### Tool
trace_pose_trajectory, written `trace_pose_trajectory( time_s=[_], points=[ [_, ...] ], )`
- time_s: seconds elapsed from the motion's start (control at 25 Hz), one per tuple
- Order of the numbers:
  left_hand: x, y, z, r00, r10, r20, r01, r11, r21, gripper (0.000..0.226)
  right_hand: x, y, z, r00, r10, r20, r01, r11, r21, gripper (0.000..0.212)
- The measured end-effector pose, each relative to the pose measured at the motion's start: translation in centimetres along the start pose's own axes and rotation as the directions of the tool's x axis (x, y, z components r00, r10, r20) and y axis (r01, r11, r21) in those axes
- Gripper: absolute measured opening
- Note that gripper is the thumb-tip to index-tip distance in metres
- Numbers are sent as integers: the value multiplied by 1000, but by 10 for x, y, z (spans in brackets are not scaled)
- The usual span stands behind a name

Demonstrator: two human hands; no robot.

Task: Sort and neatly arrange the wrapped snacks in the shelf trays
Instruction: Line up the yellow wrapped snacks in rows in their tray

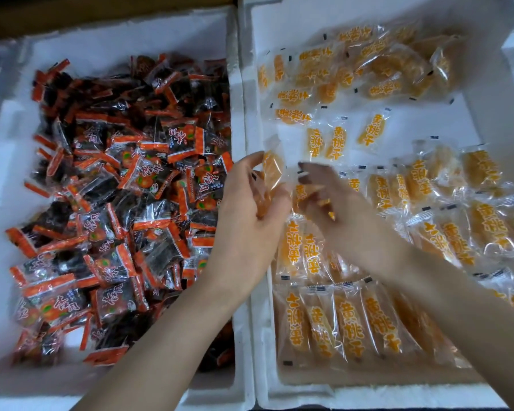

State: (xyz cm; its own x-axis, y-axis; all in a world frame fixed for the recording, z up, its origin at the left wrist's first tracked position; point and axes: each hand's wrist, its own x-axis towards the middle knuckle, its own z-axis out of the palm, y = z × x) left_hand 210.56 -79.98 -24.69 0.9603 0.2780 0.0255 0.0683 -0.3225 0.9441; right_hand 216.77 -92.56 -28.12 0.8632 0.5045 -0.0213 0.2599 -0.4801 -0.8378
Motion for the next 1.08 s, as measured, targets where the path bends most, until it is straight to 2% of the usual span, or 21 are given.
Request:
trace_pose_trajectory(
  time_s=[0.08, 0.12, 0.16, 0.24, 0.32, 0.4, 0.48, 0.56, 0.64, 0.72, 0.88, 0.96, 1.0, 1.08],
  points=[
    [-2, -1, 0, 994, -30, 104, 35, 998, -52, 25, -1, -15, -12, 994, 81, 68, -100, 925, 368, 44],
    [-4, -1, 1, 988, -38, 148, 47, 997, -58, 25, -2, -21, -16, 986, 97, 136, -150, 871, 468, 40],
    [-6, -3, 2, 983, -36, 179, 45, 998, -48, 25, -3, -24, -20, 977, 102, 186, -187, 828, 529, 35],
    [-8, -9, 5, 981, -18, 195, 10, 999, 44, 26, -5, -29, -25, 971, 138, 197, -228, 784, 577, 31],
    [-9, -9, 6, 983, -22, 184, 2, 994, 108, 29, -5, -27, -26, 970, 197, 140, -241, 795, 557, 34],
    [-11, -5, 7, 982, -33, 184, 18, 997, 80, 36, -4, -22, -29, 964, 258, 61, -253, 829, 498, 34],
    [-12, 2, 5, 985, -69, 161, 55, 994, 90, 35, -5, -15, -32, 951, 304, -56, -267, 900, 345, 38],
    [-10, 5, 4, 983, -126, 130, 118, 991, 68, 32, -9, -1, -28, 940, 327, -93, -316, 942, 115, 44],
    [2, -1, 4, 973, -212, 88, 211, 977, 21, 53, -14, 13, -14, 945, 322, -57, -324, 946, -26, 47],
    [8, -11, 1, 958, -283, 46, 283, 959, -6, 64, -17, 27, 1, 952, 304, -26, -305, 951, -54, 44],
    [2, -11, 2, 947, -309, 86, 312, 950, -16, 42, -17, 40, 8, 971, 236, -33, -239, 959, -151, 38],
    [-6, -7, 0, 951, -298, 88, 299, 954, 1, 41, -21, 38, 5, 983, 154, -97, -173, 960, -221, 37],
    [-8, -7, 0, 956, -282, 75, 284, 959, -4, 38, -24, 34, 3, 986, 103, -130, -129, 970, -208, 35],
    [-7, -9, 4, 969, -241, 63, 245, 967, -67, 30, -31, 18, -5, 989, 71, -133, -72, 997, -6, 28]
  ],
)
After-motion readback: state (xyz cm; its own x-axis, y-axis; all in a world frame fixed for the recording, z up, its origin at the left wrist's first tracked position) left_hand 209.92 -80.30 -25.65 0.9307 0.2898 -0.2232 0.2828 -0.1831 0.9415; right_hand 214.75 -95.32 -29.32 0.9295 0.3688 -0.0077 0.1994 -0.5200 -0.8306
